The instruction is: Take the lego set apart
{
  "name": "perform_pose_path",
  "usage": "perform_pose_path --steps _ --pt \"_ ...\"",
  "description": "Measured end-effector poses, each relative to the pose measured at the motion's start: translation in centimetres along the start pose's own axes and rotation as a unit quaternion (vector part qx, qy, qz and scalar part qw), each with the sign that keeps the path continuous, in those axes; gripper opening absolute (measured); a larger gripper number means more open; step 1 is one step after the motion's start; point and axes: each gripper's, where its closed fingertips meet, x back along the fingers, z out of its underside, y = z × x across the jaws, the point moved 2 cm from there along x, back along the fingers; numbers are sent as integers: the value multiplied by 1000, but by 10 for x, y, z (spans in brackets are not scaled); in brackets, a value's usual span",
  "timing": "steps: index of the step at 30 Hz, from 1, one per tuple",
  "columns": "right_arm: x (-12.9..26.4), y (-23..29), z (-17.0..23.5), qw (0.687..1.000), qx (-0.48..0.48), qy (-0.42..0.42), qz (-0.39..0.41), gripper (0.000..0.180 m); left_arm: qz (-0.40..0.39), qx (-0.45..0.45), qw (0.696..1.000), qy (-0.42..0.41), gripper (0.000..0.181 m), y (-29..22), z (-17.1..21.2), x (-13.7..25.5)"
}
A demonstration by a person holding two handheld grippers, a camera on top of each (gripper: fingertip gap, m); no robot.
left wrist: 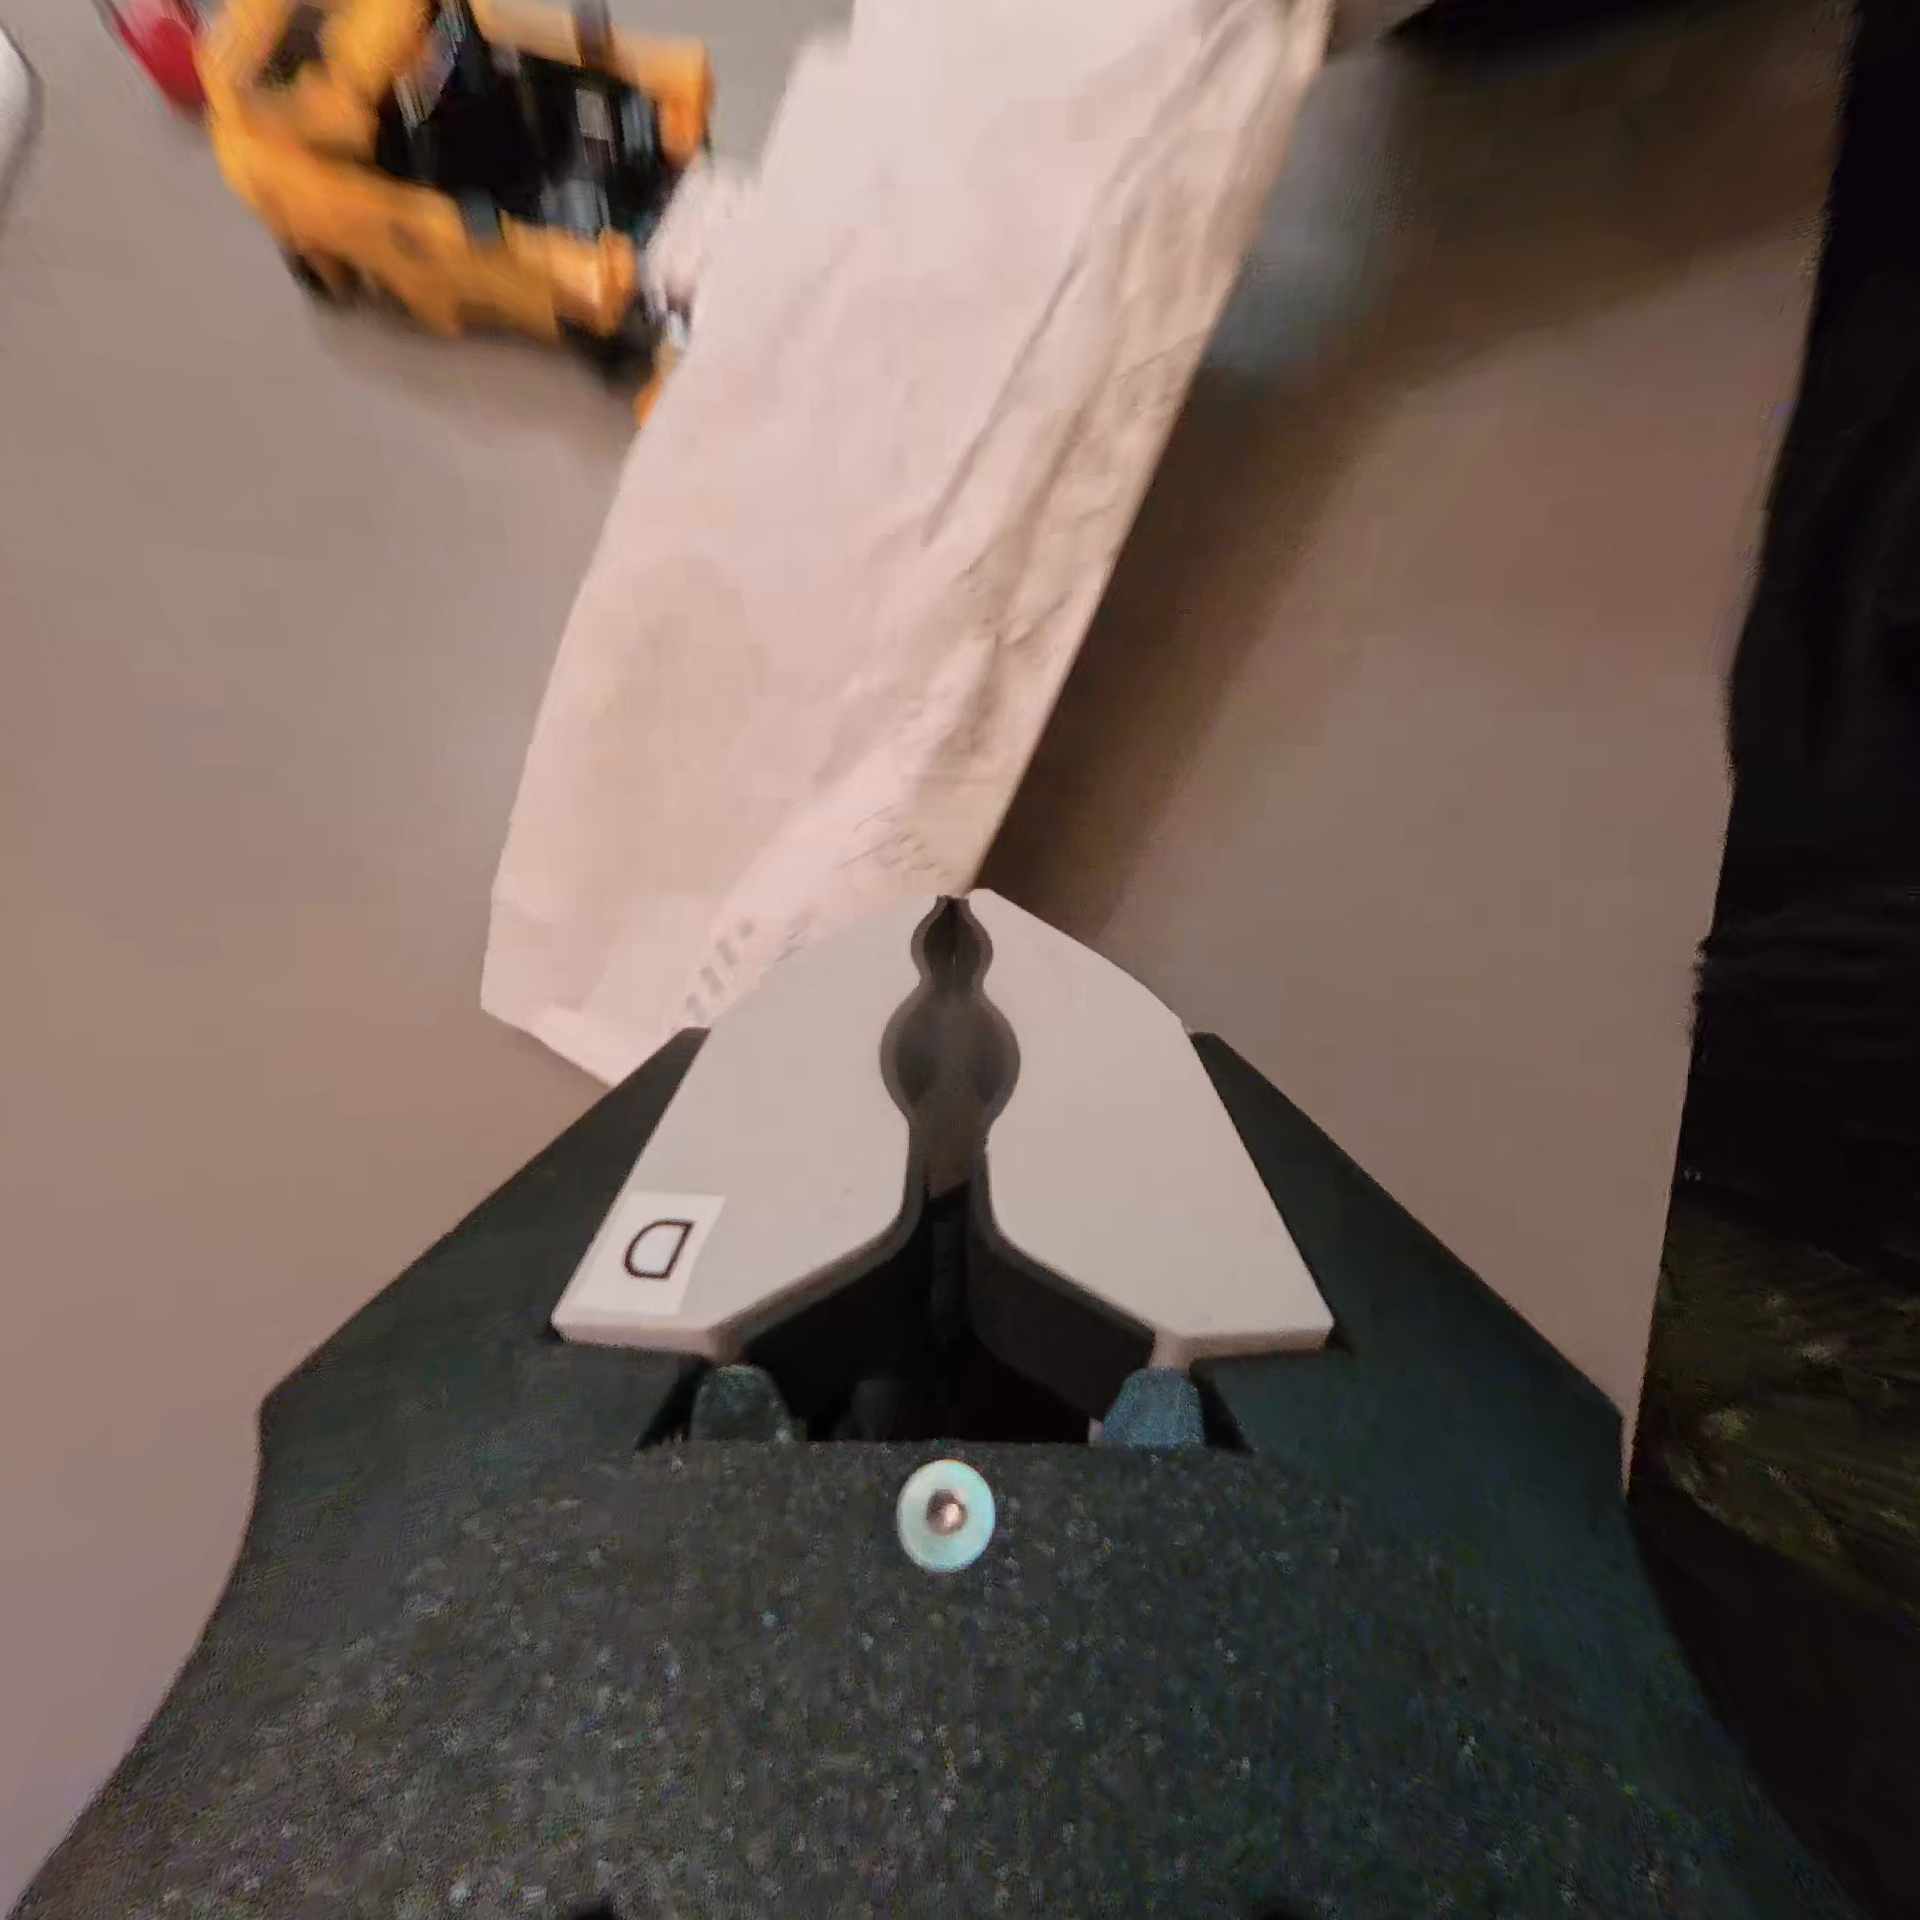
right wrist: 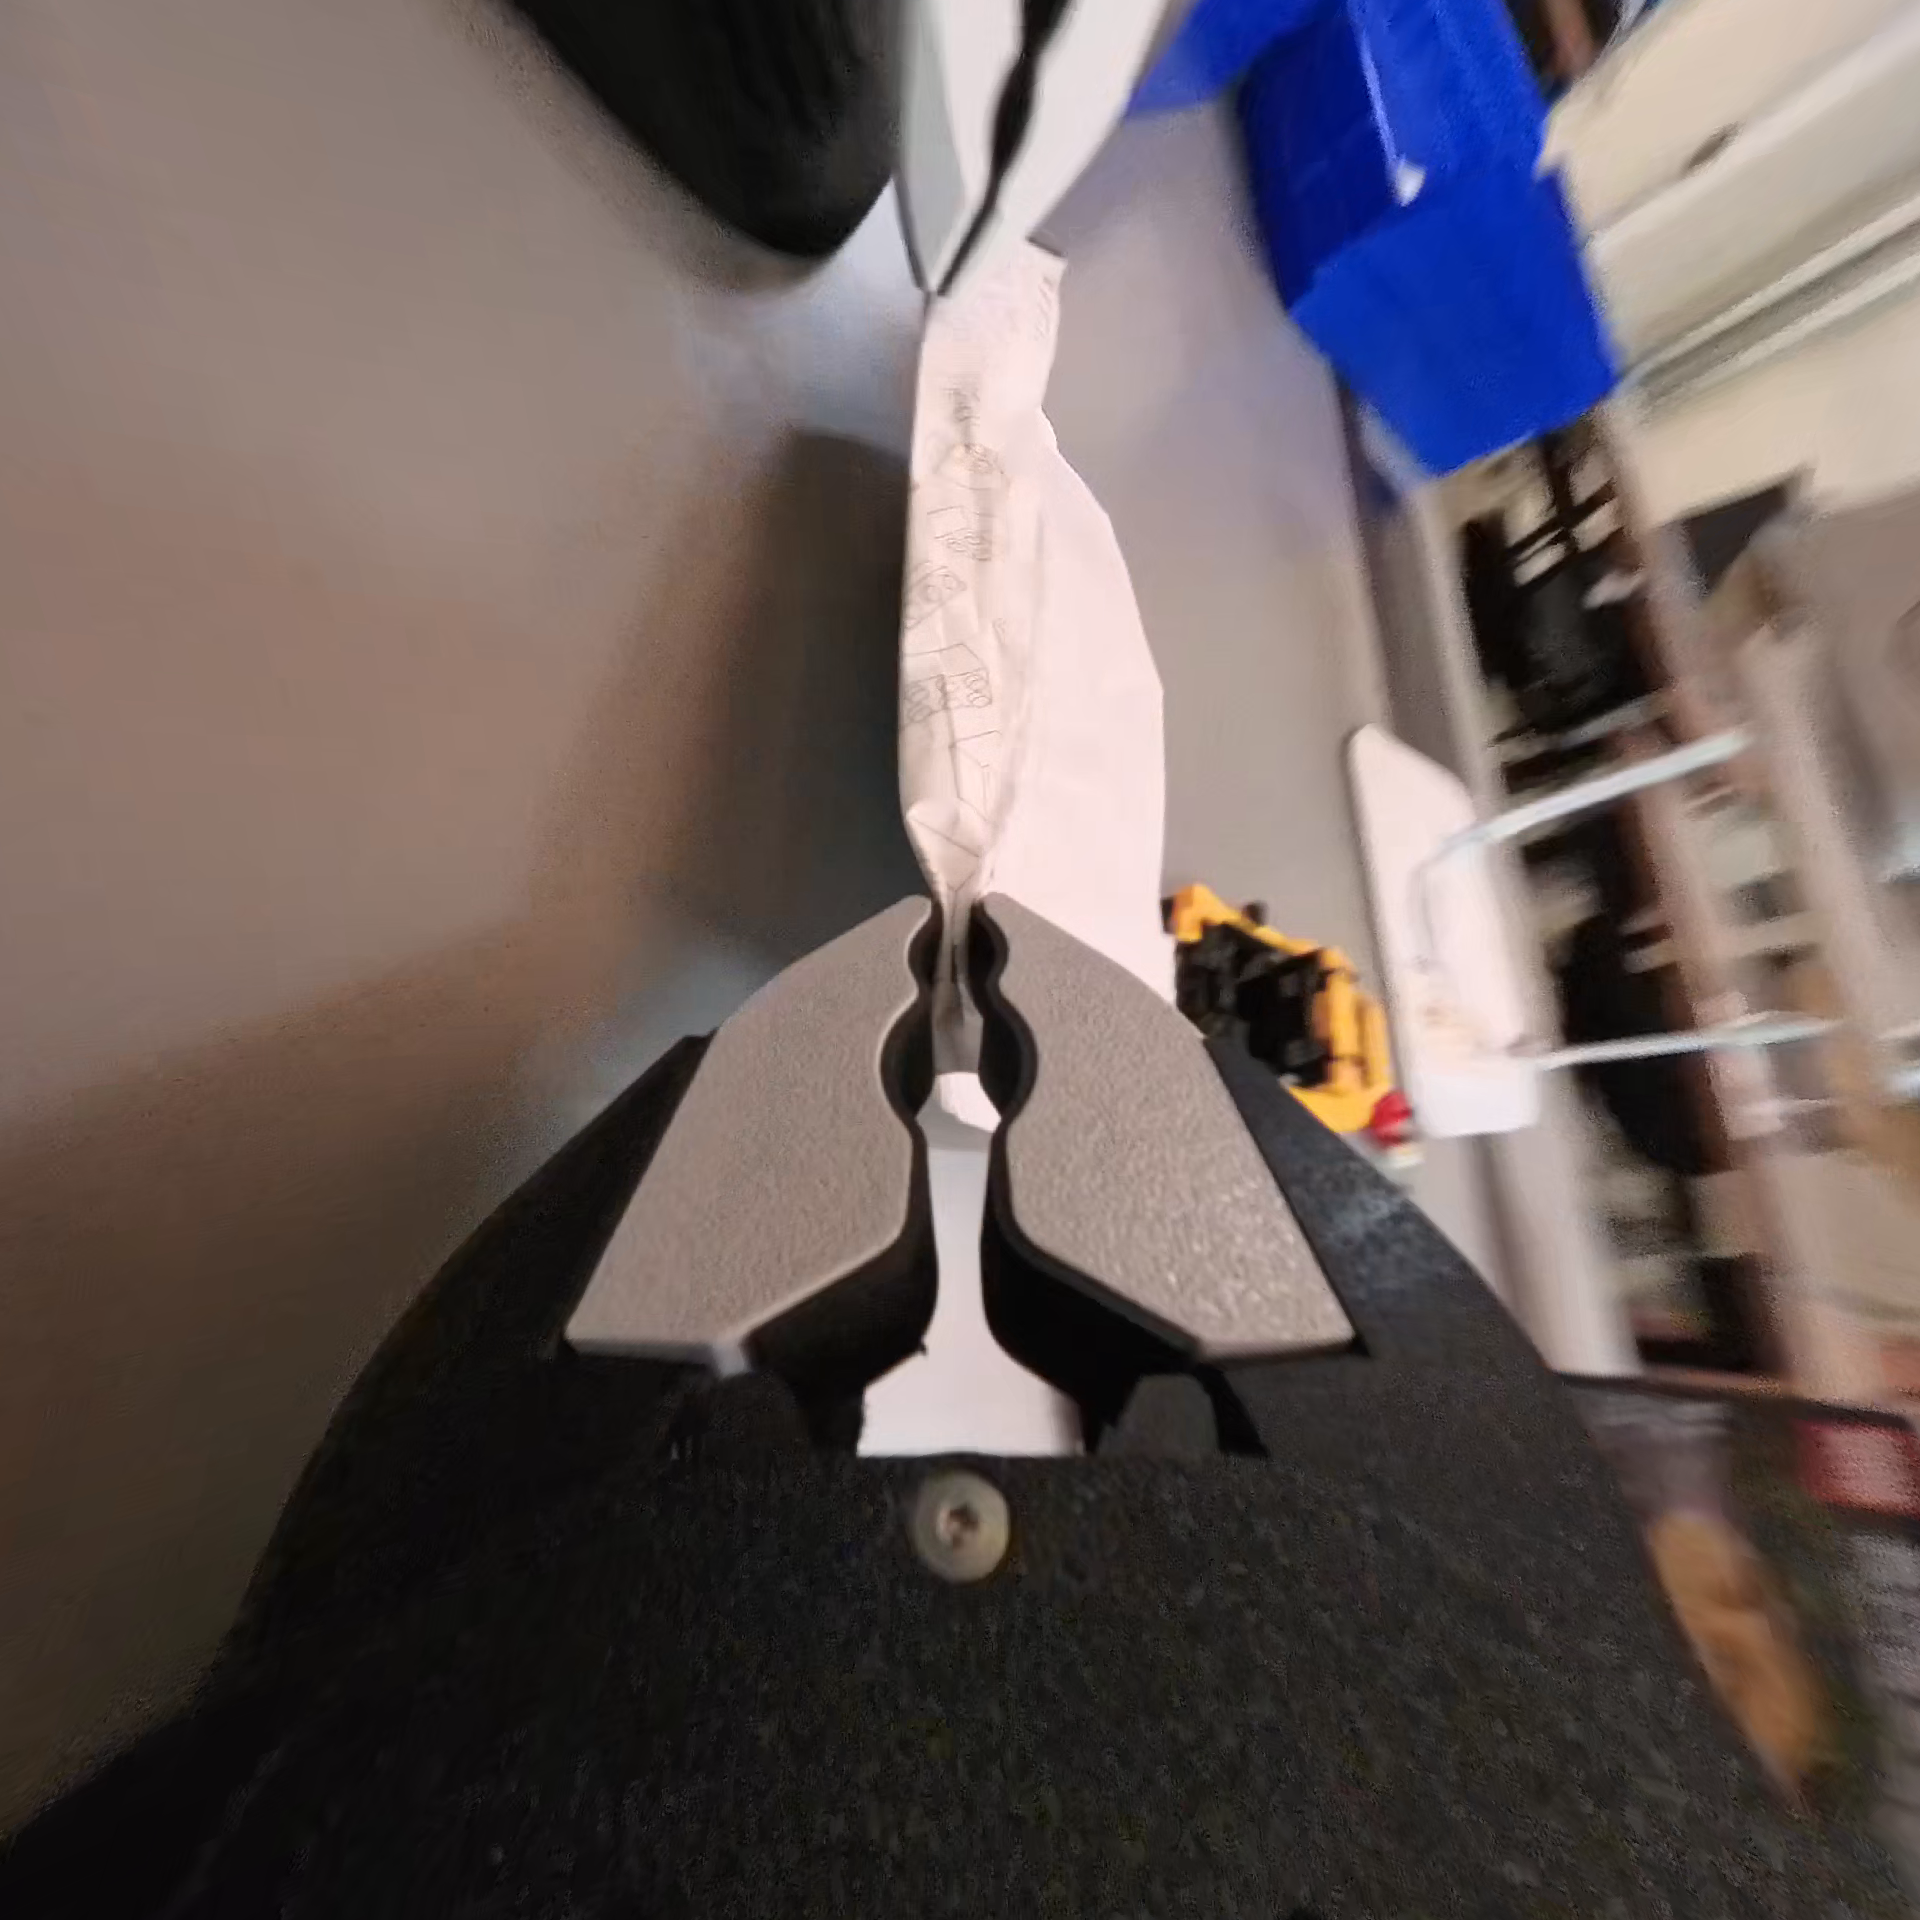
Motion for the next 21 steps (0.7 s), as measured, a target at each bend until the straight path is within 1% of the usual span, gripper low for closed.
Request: perform_pose_path --steps 2,4,6,7,8,10,12,15,16,17,18,19,21 --pt "5 -10 -6 993 -111 -20 -44 3 -53 -60 996 -32 0 -8 -17 7" --pt "12 -18 -12 977 -188 -43 -87 3 -153 -135 978 -32 0 -3 -27 10" --pt "16 -19 -15 966 -223 -51 -124 3 -229 -186 955 -21 20 3 -34 14" --pt "17 -20 -15 963 -228 -52 -131 3 -252 -195 947 -32 31 4 -40 17" --pt "19 -19 -15 961 -232 -52 -138 3 -251 -200 946 -49 42 1 -48 18" --pt "22 -18 -15 956 -248 -55 -147 3 -236 -173 955 -47 61 0 -54 22" --pt "24 -16 -13 952 -259 -58 -152 3 -230 -186 953 -59 60 -1 -59 27" --pt "27 -13 -12 951 -259 -61 -157 3 -226 -201 953 -31 61 4 -54 23" --pt "29 -12 -12 950 -258 -63 -161 3 -224 -204 953 -15 59 6 -49 21" --pt "29 -11 -12 950 -258 -63 -163 3 -209 -208 956 9 45 7 -42 17" --pt "30 -10 -11 949 -260 -64 -167 3 -191 -215 957 33 18 6 -34 14" --pt "31 -10 -10 947 -265 -64 -170 3 -187 -224 956 36 2 6 -32 12" --pt "32 -11 -6 944 -273 -64 -175 3 -155 -203 966 40 0 3 -32 9"
